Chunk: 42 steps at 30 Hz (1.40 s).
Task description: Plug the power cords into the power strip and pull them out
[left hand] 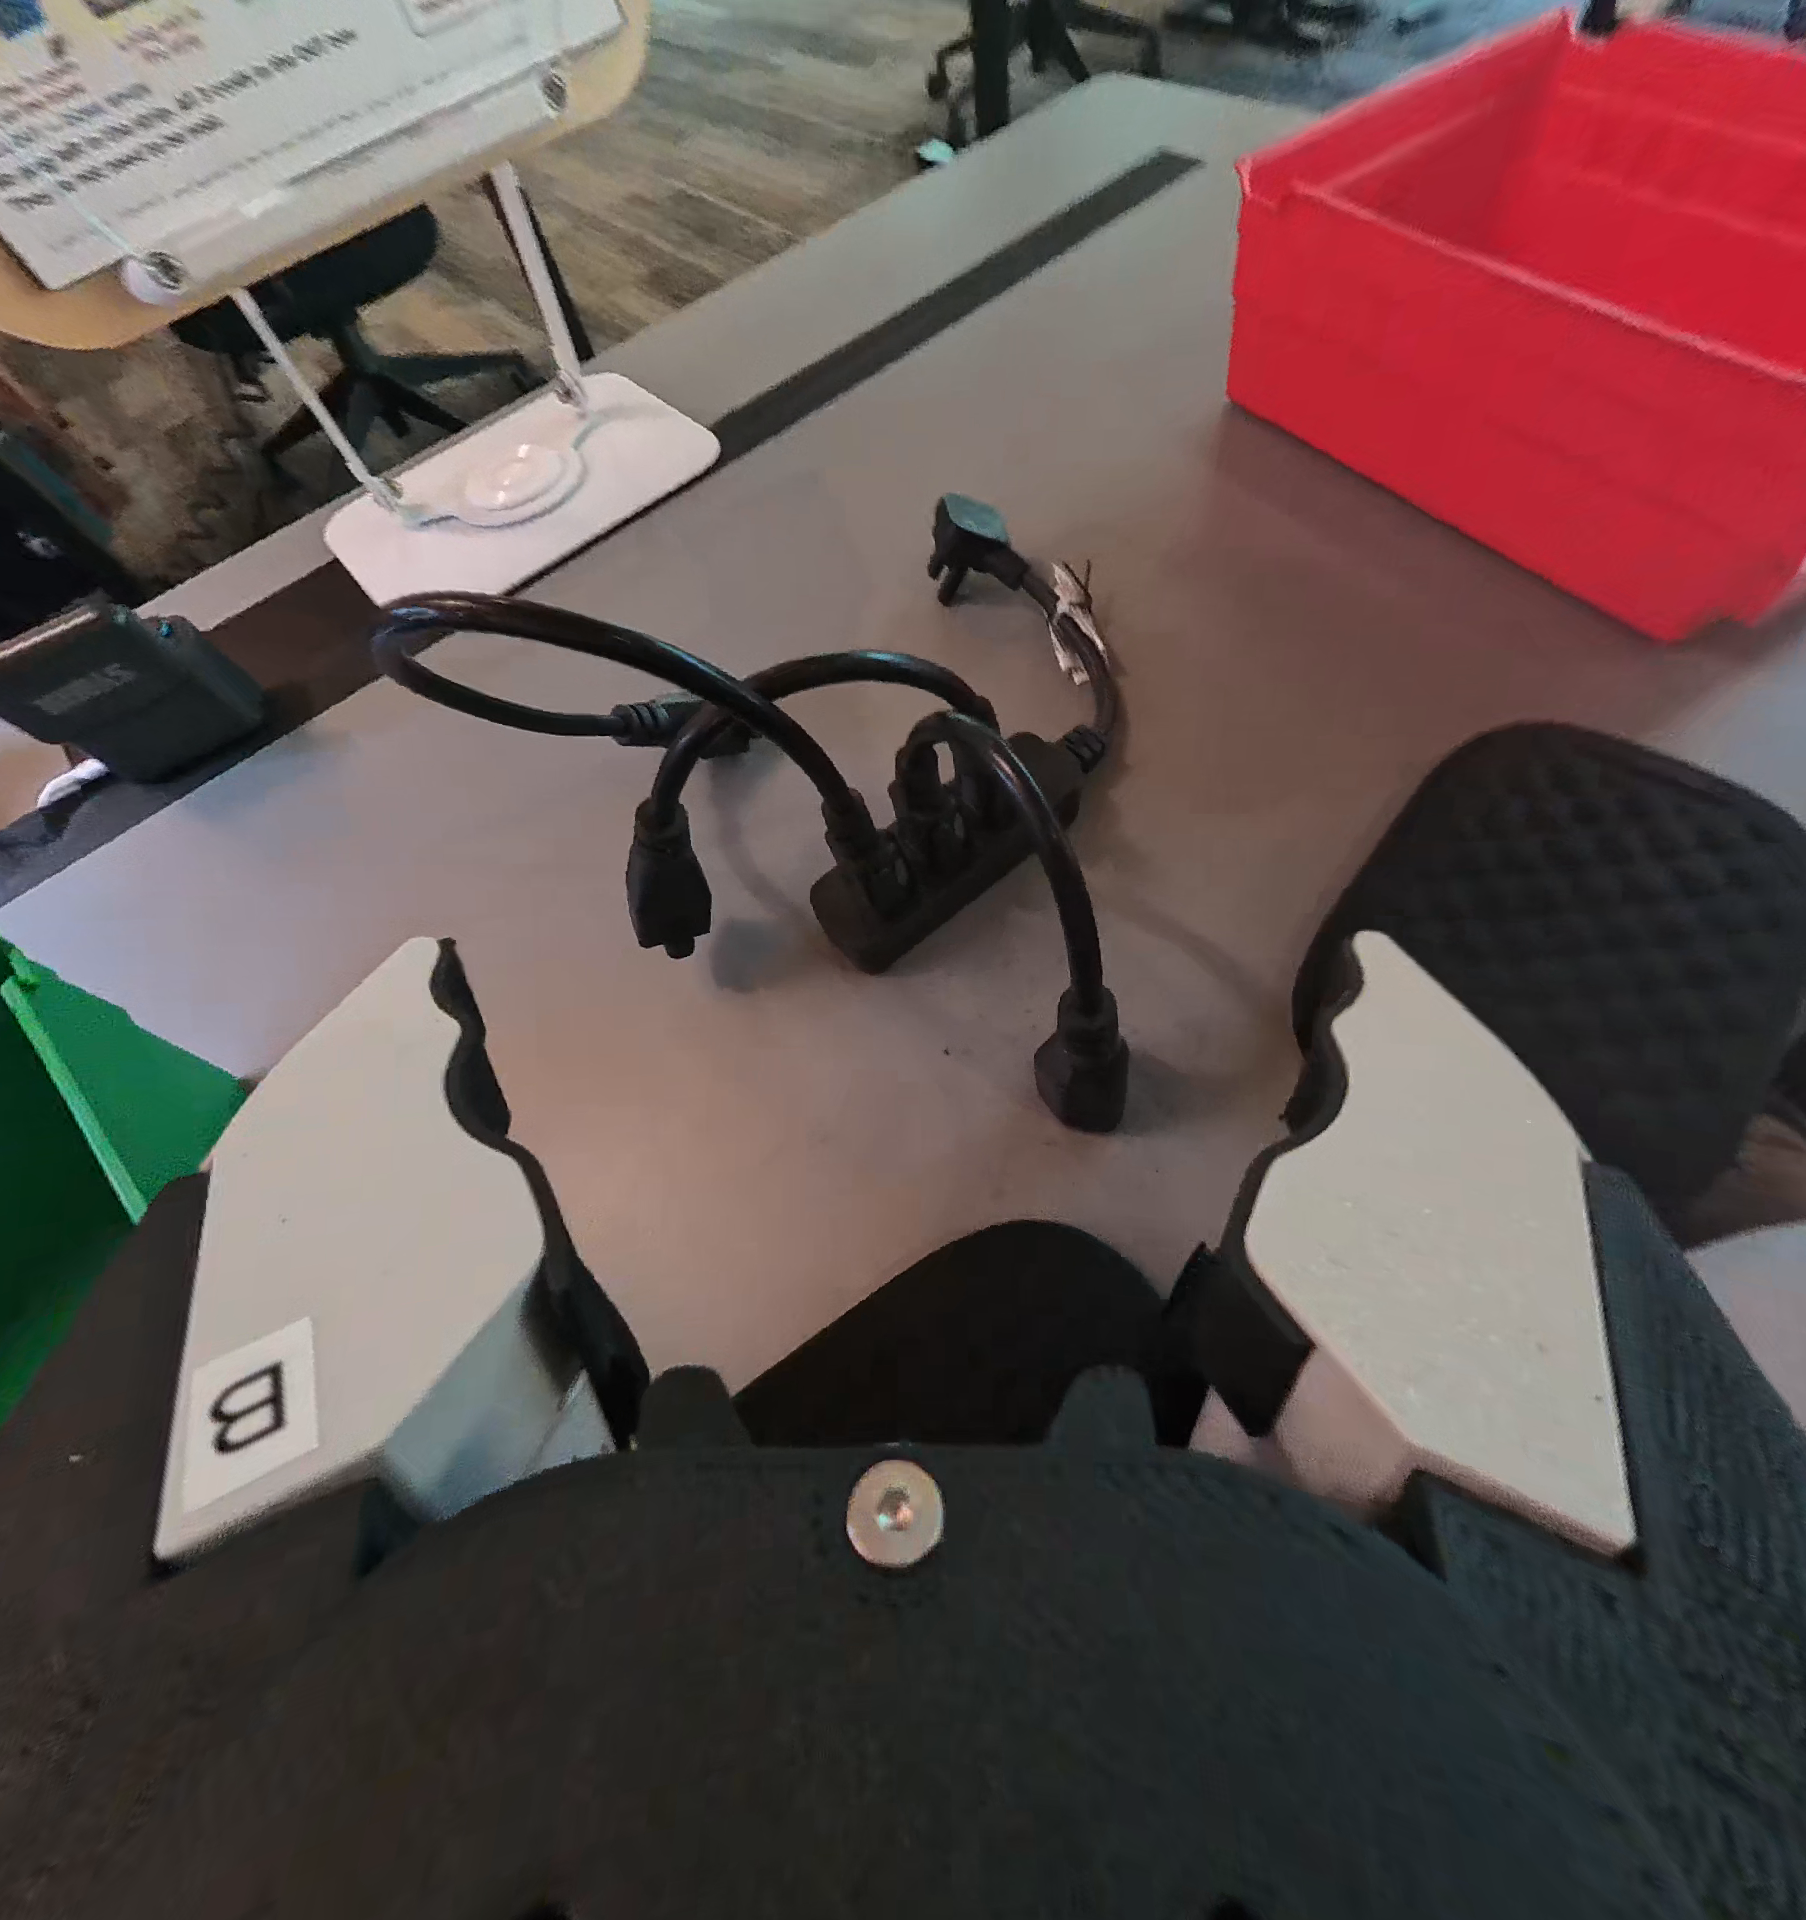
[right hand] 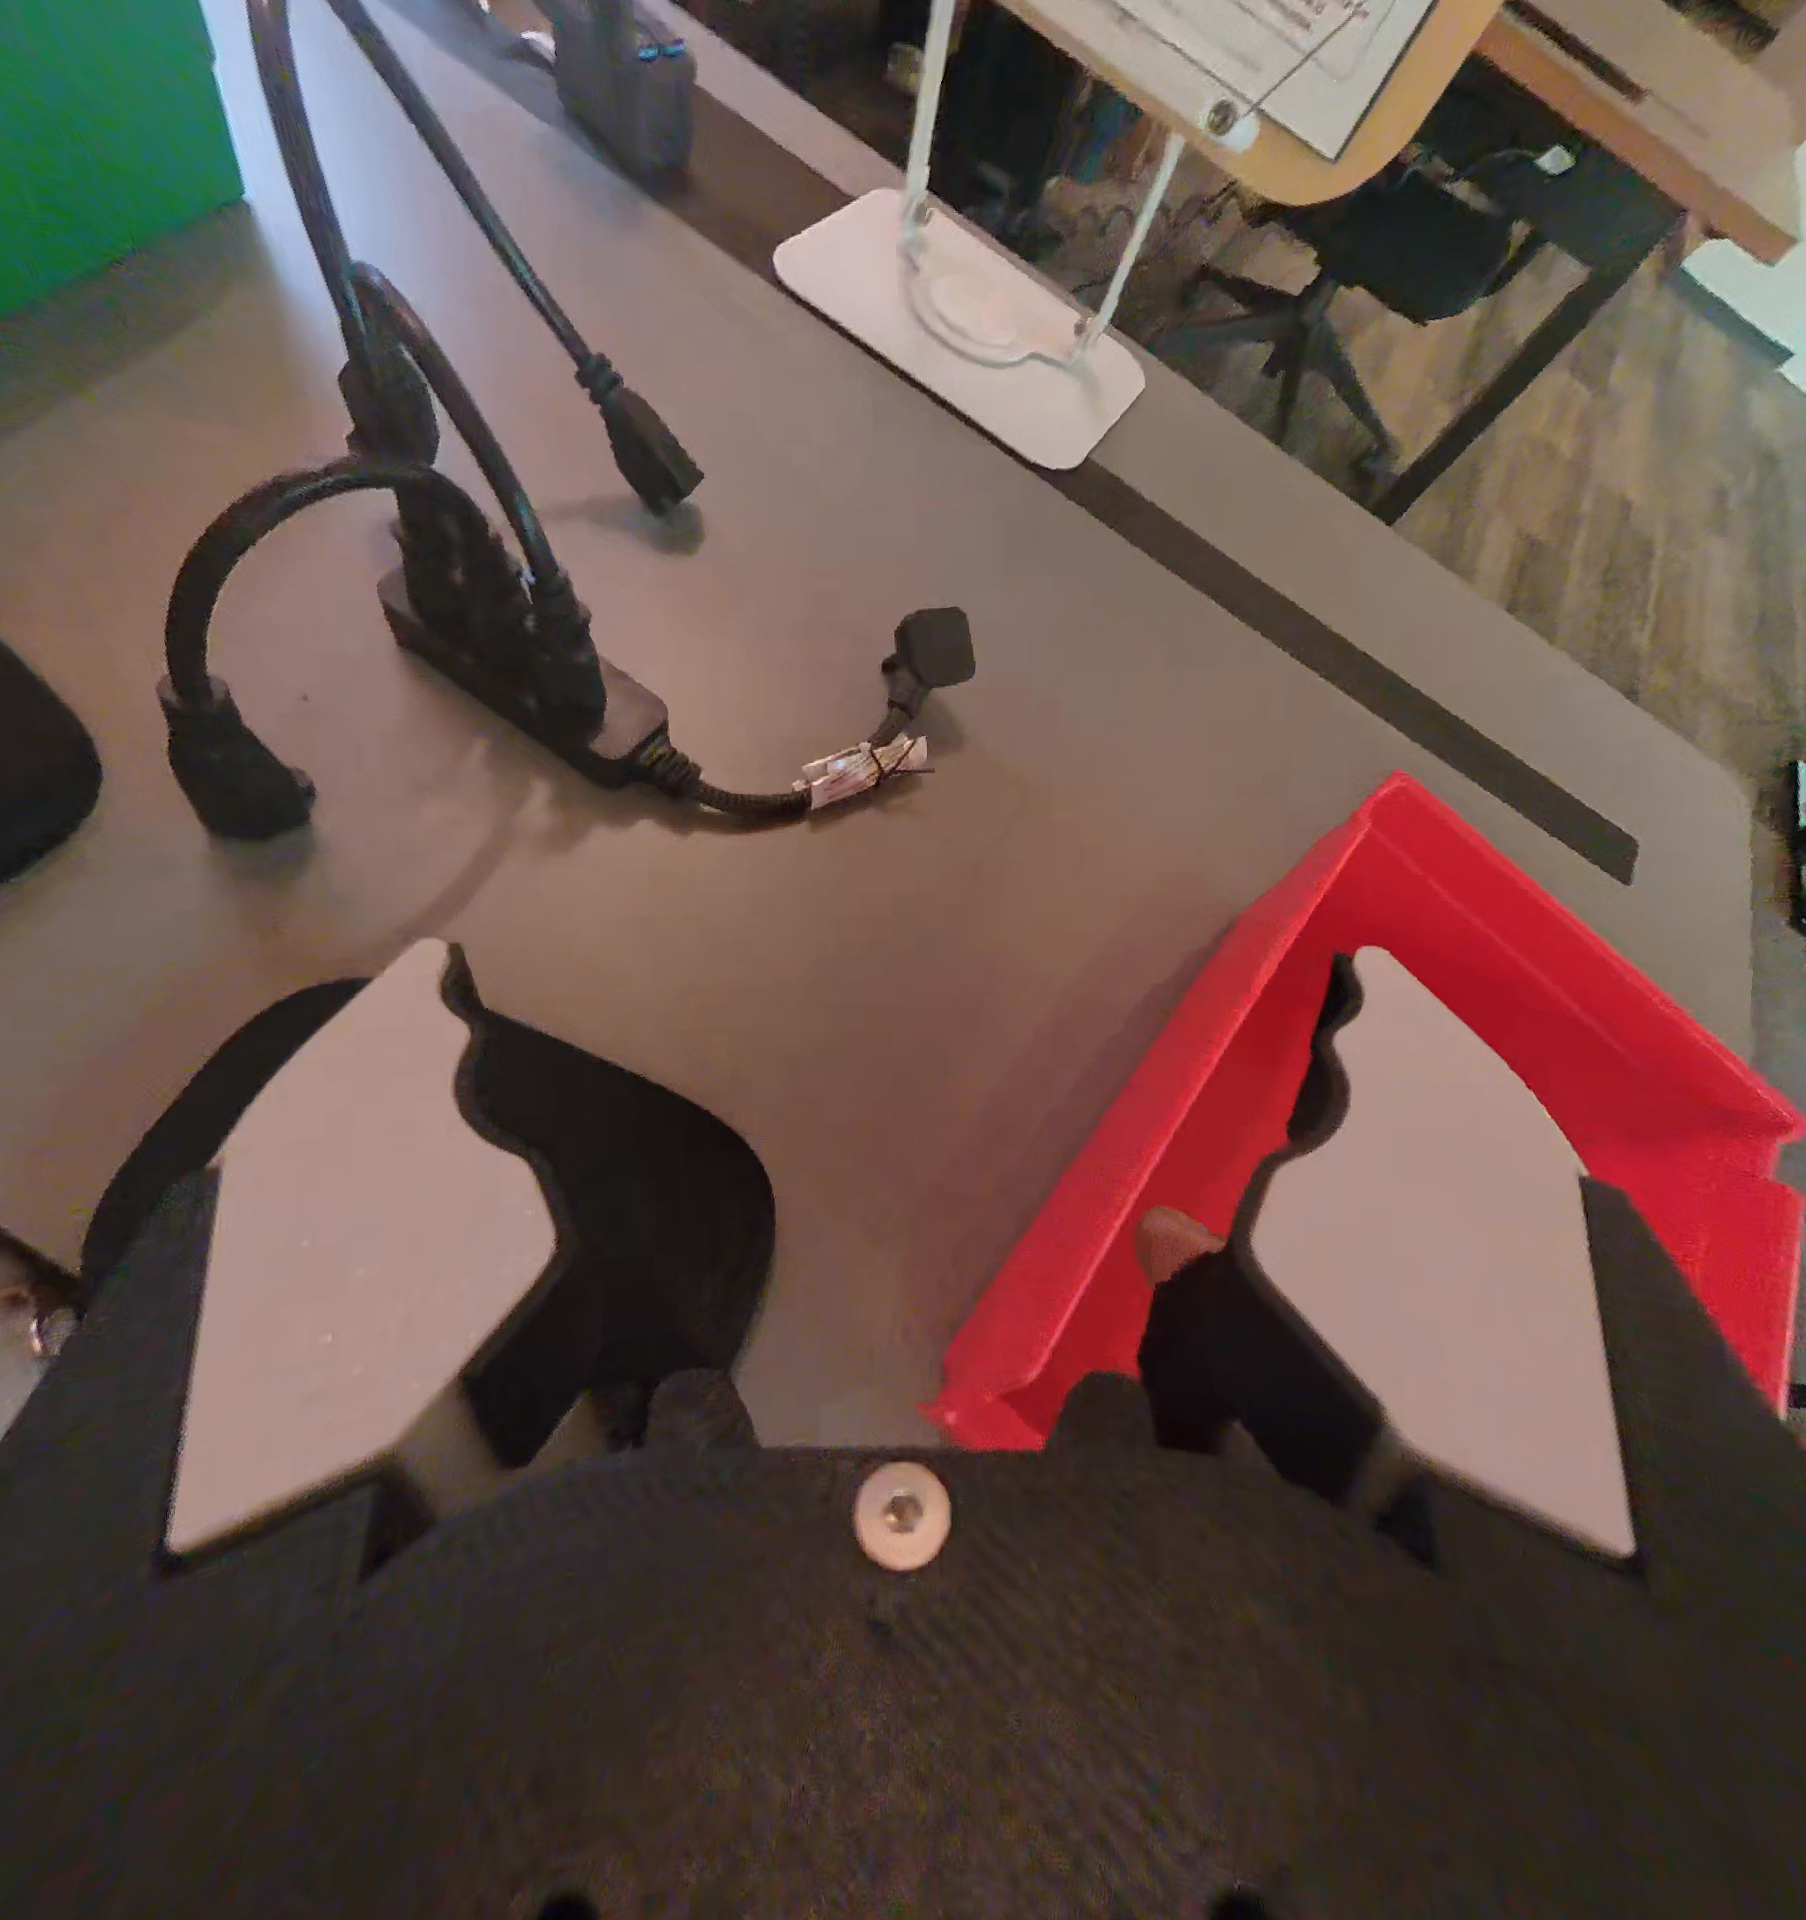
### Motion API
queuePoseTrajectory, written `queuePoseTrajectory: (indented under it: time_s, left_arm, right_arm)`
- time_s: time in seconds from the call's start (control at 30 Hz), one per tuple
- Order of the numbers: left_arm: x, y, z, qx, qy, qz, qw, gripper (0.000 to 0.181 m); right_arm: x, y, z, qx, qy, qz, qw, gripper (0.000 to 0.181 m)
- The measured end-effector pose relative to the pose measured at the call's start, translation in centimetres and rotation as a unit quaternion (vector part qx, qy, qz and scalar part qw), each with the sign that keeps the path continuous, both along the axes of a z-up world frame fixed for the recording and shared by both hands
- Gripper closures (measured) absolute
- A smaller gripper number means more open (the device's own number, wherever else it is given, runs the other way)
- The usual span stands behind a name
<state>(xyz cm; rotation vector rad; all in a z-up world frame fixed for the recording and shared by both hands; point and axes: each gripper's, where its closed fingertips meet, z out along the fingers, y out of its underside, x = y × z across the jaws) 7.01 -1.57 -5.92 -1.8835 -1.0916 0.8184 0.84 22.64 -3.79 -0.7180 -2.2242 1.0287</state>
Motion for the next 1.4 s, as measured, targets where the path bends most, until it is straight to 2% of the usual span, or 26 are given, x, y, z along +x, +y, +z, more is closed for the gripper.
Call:
queuePoseTrajectory:
  time_s: [0.2, 0.3, 0.57, 0.8, 1.23, 1.3, 1.4]
  left_arm:
    - [0.5, -3.1, 1.4, 0.019, 0.053, 0.094, 0.994, 0.035]
    - [1.2, -5.9, 2.0, 0.022, 0.072, 0.15, 0.986, 0.035]
    - [3.1, -9.6, 1.5, 0.027, 0.077, 0.202, 0.976, 0.035]
    - [3.6, -10.0, 1.4, 0.026, 0.077, 0.197, 0.977, 0.035]
    - [3.4, -8.8, 0.9, 0.022, 0.067, 0.177, 0.982, 0.036]
    - [3.4, -8.5, 1.1, 0.025, 0.071, 0.168, 0.983, 0.036]
    - [3.3, -6.4, 1.3, 0.05, 0.071, 0.121, 0.989, 0.036]
  right_arm:
    - [-0.8, 0.5, -0.6, -0.041, 0.009, -0.057, 0.997, 0.035]
    - [-1.2, 1.8, -1.1, -0.056, -0.001, -0.079, 0.995, 0.035]
    - [-2.3, 5.2, -2.0, -0.064, 0.001, -0.146, 0.987, 0.035]
    - [-2.3, 6.5, -3.1, -0.056, -0.011, -0.159, 0.986, 0.035]
    - [-1.8, 5.6, -3.3, -0.057, -0.018, -0.135, 0.989, 0.035]
    - [-1.5, 5.0, -3.3, -0.063, -0.023, -0.118, 0.991, 0.036]
    - [-0.5, 2.9, -3.2, -0.073, -0.036, -0.062, 0.995, 0.036]
